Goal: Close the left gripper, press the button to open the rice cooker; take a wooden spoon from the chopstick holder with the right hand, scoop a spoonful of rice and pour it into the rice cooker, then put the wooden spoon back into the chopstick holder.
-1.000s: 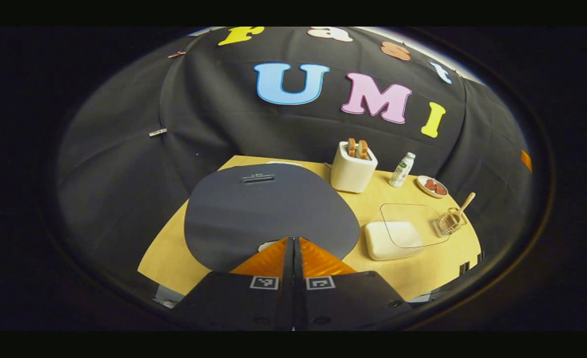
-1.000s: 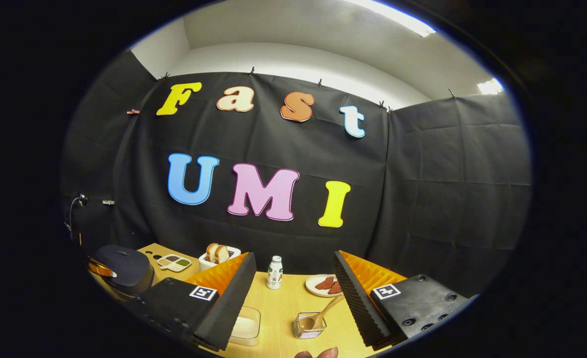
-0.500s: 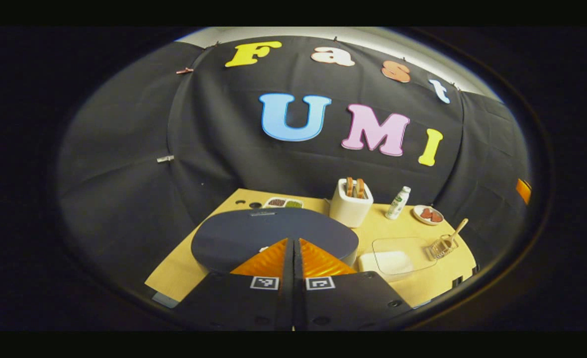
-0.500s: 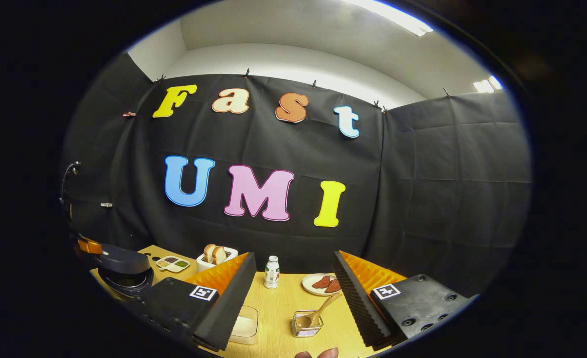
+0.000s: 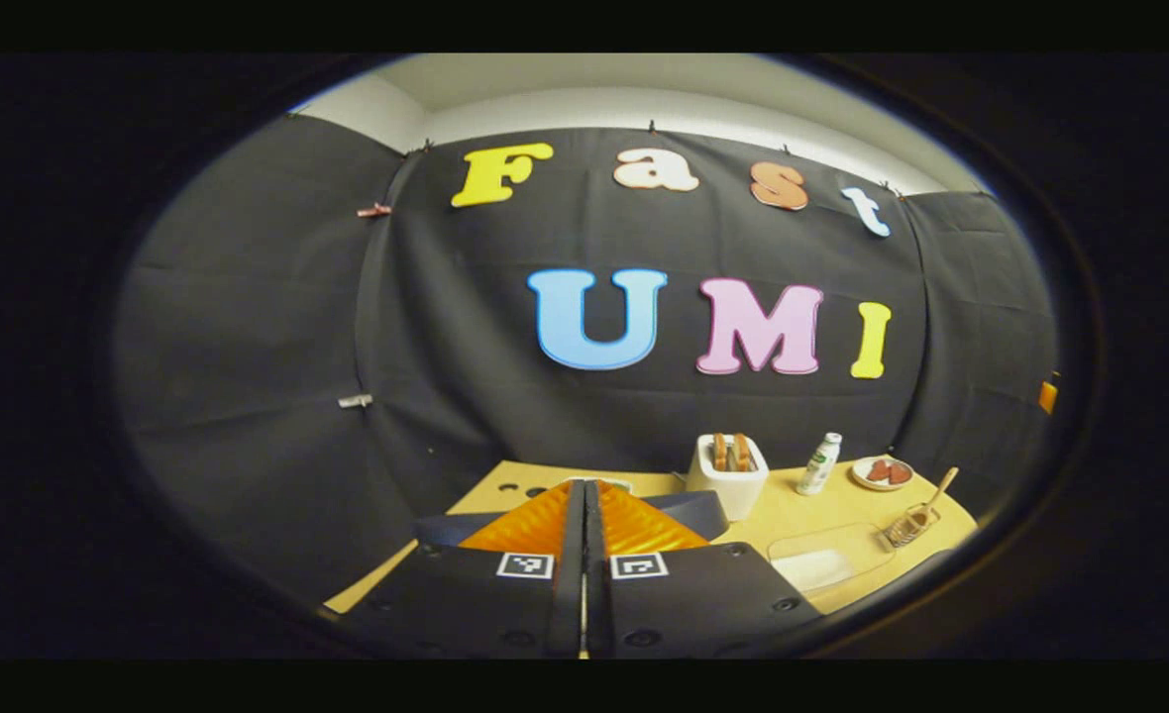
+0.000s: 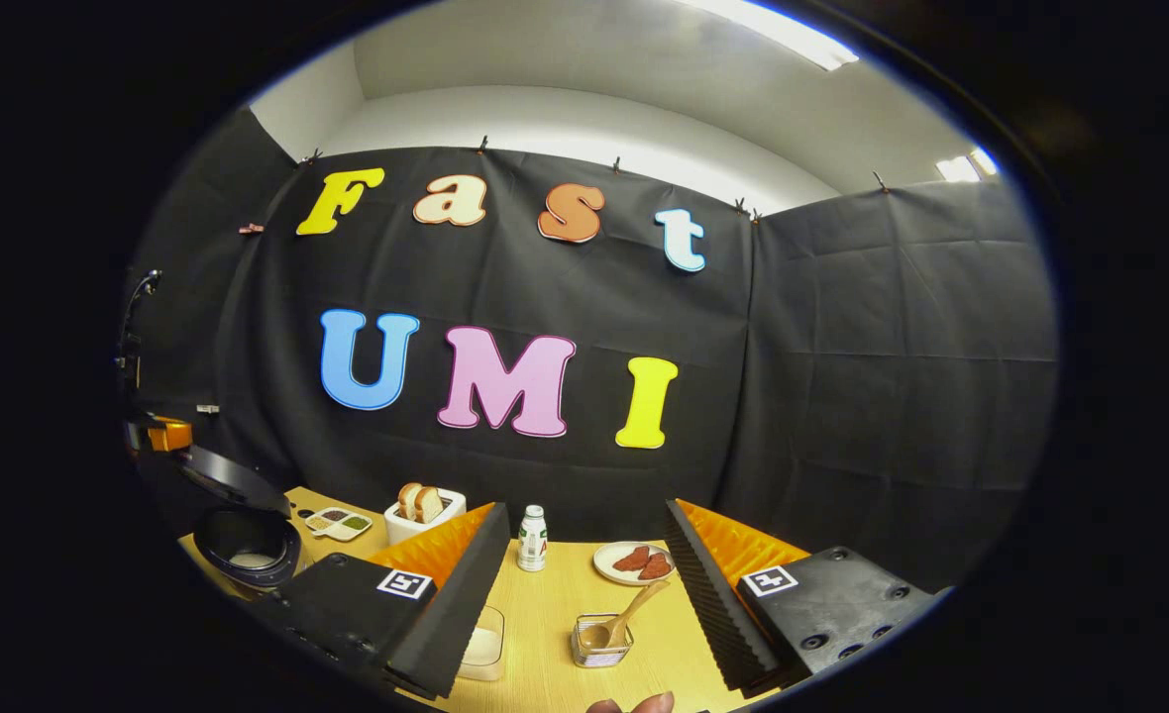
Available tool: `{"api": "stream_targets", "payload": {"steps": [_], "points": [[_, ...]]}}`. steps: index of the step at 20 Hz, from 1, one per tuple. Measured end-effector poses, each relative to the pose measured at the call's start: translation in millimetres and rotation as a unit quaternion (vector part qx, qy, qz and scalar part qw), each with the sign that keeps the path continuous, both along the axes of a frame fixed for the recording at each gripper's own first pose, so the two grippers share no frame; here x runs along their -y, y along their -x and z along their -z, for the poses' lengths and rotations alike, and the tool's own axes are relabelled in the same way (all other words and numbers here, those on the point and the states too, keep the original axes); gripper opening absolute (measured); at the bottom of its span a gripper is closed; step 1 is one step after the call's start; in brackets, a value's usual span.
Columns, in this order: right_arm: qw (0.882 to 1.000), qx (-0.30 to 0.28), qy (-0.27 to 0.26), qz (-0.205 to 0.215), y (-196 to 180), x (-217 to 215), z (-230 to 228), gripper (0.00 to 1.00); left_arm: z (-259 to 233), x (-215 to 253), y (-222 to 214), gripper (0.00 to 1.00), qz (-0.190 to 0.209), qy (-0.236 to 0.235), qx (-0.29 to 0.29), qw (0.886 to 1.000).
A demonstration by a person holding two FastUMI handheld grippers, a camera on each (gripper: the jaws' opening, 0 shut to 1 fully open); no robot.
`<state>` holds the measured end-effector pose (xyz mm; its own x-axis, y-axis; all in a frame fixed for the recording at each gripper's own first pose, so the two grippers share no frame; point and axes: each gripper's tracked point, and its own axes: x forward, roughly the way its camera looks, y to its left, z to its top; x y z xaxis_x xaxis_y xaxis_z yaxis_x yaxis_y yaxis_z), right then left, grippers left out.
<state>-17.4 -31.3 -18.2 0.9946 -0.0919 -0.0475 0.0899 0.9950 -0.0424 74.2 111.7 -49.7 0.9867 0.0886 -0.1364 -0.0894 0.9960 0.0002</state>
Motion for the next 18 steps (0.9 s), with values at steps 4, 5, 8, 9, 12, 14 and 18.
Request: {"api": "stream_targets", "payload": {"steps": [4,5,8,9,12,14,18], "points": [[1.0,-0.007,-0.005,0.0,-2,9,7,0.97,-22,0,8,0.22,-0.017,-0.006,0.035,0.999],[1.0,-0.012,-0.008,0.0,-3,11,10,0.97,-23,3,8,0.33,-0.017,-0.005,0.038,0.999],[0.999,-0.029,-0.013,0.001,-8,22,25,0.97,-25,16,15,0.7,-0.012,-0.009,0.036,0.999],[0.999,-0.037,-0.015,0.002,-10,26,32,0.97,-26,19,17,0.84,-0.014,-0.006,0.036,0.999],[0.998,-0.057,-0.023,0.002,-16,42,52,0.98,-25,36,26,0.95,-0.013,0.014,0.035,0.999],[0.997,-0.07,-0.03,0.001,-24,55,68,0.97,-20,47,31,0.95,-0.012,0.018,0.03,0.999],[0.991,-0.117,-0.058,-0.01,-39,77,120,0.98,-15,70,39,0.95,-0.01,0.017,0.017,1.0]]}}
